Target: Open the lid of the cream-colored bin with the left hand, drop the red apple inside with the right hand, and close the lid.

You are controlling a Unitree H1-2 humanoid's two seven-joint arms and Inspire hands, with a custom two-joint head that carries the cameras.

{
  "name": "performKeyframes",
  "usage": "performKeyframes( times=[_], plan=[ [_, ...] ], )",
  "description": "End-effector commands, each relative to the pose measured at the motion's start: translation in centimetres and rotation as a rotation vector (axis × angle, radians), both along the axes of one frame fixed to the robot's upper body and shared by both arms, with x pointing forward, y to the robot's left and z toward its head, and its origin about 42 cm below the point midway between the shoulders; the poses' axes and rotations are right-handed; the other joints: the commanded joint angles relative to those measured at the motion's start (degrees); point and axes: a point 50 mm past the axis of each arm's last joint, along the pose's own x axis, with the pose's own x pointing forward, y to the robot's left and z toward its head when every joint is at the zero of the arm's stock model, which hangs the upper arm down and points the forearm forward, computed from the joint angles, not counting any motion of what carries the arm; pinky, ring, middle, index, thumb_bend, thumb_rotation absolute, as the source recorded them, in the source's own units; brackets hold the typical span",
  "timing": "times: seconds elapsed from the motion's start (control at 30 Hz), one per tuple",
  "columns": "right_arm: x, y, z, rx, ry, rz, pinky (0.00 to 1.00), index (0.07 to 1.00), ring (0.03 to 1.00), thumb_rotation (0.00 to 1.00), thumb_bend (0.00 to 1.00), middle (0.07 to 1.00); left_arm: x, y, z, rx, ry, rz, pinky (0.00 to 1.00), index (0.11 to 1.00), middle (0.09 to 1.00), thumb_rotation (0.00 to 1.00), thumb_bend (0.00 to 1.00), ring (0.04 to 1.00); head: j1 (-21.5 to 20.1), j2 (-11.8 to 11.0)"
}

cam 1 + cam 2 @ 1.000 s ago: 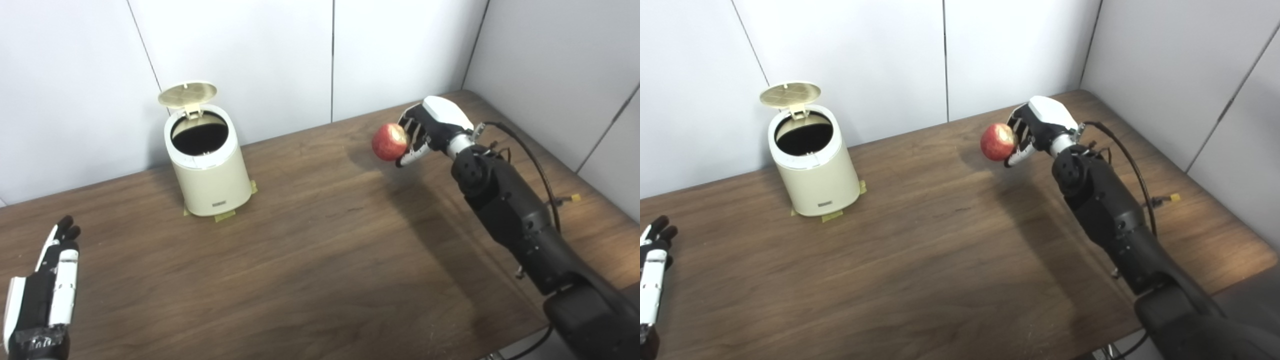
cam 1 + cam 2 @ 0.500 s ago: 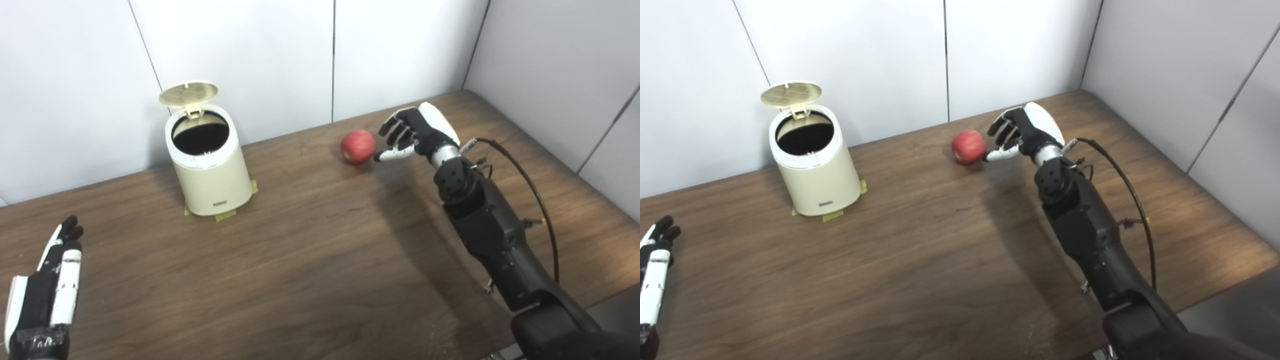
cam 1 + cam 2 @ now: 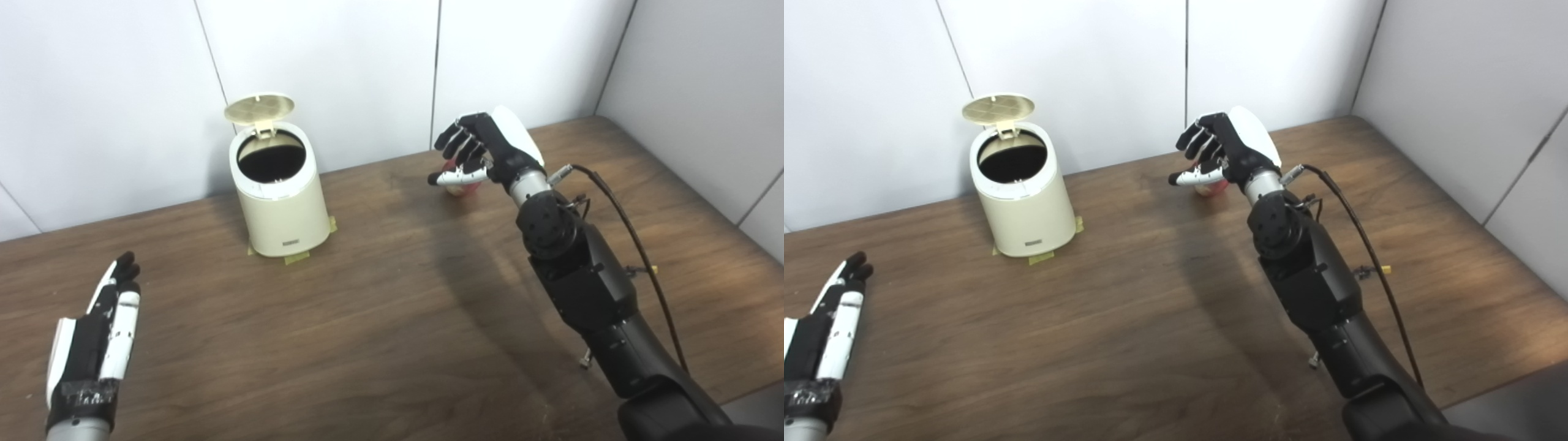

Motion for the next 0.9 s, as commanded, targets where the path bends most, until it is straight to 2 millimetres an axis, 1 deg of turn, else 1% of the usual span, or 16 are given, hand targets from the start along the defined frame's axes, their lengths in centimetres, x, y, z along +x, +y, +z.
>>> performKeyframes(
  times=[0.0, 0.27, 0.3, 0.37, 0.4, 0.43, 0.47, 0.5, 0.53, 0.57, 0.6, 0.63, 0.67, 0.73, 0.77, 0.87],
  plan=[
    [0.6, -0.3, 2.9, -0.044, -0.089, 0.002, 0.40, 0.483, 0.430, 0.00, 0.52, 0.492, 0.5, 0.0, 0.9, 0.015, -0.049, 0.001, 1.00, 0.973, 0.953, 0.97, 0.28, 0.985, -0.07, 0.09],
    [0.9, -1.0, 2.5, -0.114, -0.137, -0.004, 0.41, 0.488, 0.431, 0.00, 0.52, 0.496, 0.5, 0.1, 0.8, 0.017, -0.051, 0.000, 1.00, 0.974, 0.951, 0.98, 0.28, 0.973, -0.03, 0.06],
    [1.0, -1.2, 2.5, -0.147, -0.131, -0.005, 0.41, 0.491, 0.430, 0.00, 0.52, 0.495, 0.5, 0.1, 0.8, 0.019, -0.050, 0.000, 1.00, 0.974, 0.952, 0.98, 0.28, 0.976, -0.15, 0.12],
    [1.2, -1.6, 2.6, -0.246, -0.088, 0.002, 0.43, 0.530, 0.425, 0.00, 0.52, 0.484, 0.5, 0.1, 0.8, 0.023, -0.048, 0.001, 1.00, 0.975, 0.954, 0.98, 0.29, 0.981, -0.26, 0.08],
    [1.3, -1.8, 2.7, -0.280, -0.070, 0.003, 0.48, 0.513, 0.495, 0.07, 0.52, 0.544, 0.5, 0.1, 0.8, 0.024, -0.048, 0.001, 1.00, 0.973, 0.954, 0.98, 0.29, 0.981, -0.26, 0.08],
    [1.3, -1.9, 2.8, -0.332, -0.040, 0.009, 0.50, 0.504, 0.531, 0.10, 0.52, 0.574, 0.5, 0.1, 0.8, 0.019, -0.048, -0.001, 1.00, 0.973, 0.954, 0.98, 0.29, 0.981, -0.29, 0.13],
    [1.4, -2.0, 2.9, -0.377, -0.011, 0.014, 0.57, 0.620, 0.613, 0.16, 0.78, 0.646, 0.5, 0.1, 0.8, 0.010, -0.049, -0.004, 1.00, 0.975, 0.955, 0.98, 0.29, 0.979, -0.35, 0.12],
    [1.4, -2.0, 3.0, -0.405, 0.008, 0.017, 0.60, 0.677, 0.667, 0.19, 0.89, 0.691, 0.6, 0.2, 0.8, 0.005, -0.049, -0.006, 0.99, 0.977, 0.956, 0.98, 0.28, 0.976, -0.35, 0.12],
    [1.5, -2.1, 3.2, -0.447, 0.033, 0.029, 0.62, 0.707, 0.695, 0.20, 0.94, 0.714, 0.6, 0.2, 0.7, 0.005, -0.048, -0.006, 0.98, 0.978, 0.956, 0.98, 0.28, 0.975, -0.41, 0.15],
    [1.6, -2.1, 3.3, -0.482, 0.056, 0.040, 0.70, 0.773, 0.773, 0.22, 0.98, 0.786, 0.6, 0.2, 0.7, 0.009, -0.048, -0.006, 0.99, 0.979, 0.954, 0.99, 0.28, 0.974, -0.48, 0.22],
    [1.7, -2.1, 3.4, -0.505, 0.071, 0.047, 0.74, 0.807, 0.810, 0.22, 0.99, 0.824, 0.6, 0.2, 0.7, 0.012, -0.048, -0.006, 0.99, 0.979, 0.952, 0.99, 0.29, 0.973, -0.48, 0.22],
    [1.8, -2.1, 3.5, -0.526, 0.088, 0.050, 0.76, 0.824, 0.830, 0.23, 1.00, 0.843, 0.6, 0.2, 0.7, 0.015, -0.049, -0.006, 0.99, 0.978, 0.951, 0.99, 0.29, 0.973, -0.53, 0.21],
    [1.8, -2.0, 3.6, -0.538, 0.094, 0.051, 0.76, 0.857, 0.853, 0.24, 1.00, 0.879, 0.6, 0.2, 0.6, 0.013, -0.049, -0.007, 1.00, 0.976, 0.950, 0.99, 0.28, 0.974, -0.46, 0.22],
    [2.0, -1.9, 3.7, -0.559, 0.097, 0.058, 0.75, 0.905, 0.871, 0.25, 1.00, 0.915, 0.6, 0.2, 0.6, 0.013, -0.044, -0.006, 1.00, 0.975, 0.953, 0.99, 0.28, 0.978, -0.46, 0.29],
    [2.0, -1.8, 3.8, -0.563, 0.094, 0.064, 0.78, 0.941, 0.889, 0.26, 1.00, 0.934, 0.7, 0.2, 0.6, 0.017, -0.042, -0.006, 1.00, 0.976, 0.955, 0.99, 0.29, 0.981, -0.47, 0.31],
    [2.4, -1.9, 3.9, -0.552, 0.085, 0.074, 0.84, 0.987, 0.926, 0.24, 1.00, 0.962, 0.7, 0.2, 0.6, 0.020, -0.040, -0.007, 1.00, 0.977, 0.958, 0.99, 0.29, 0.986, -0.49, 0.35]
  ],
)
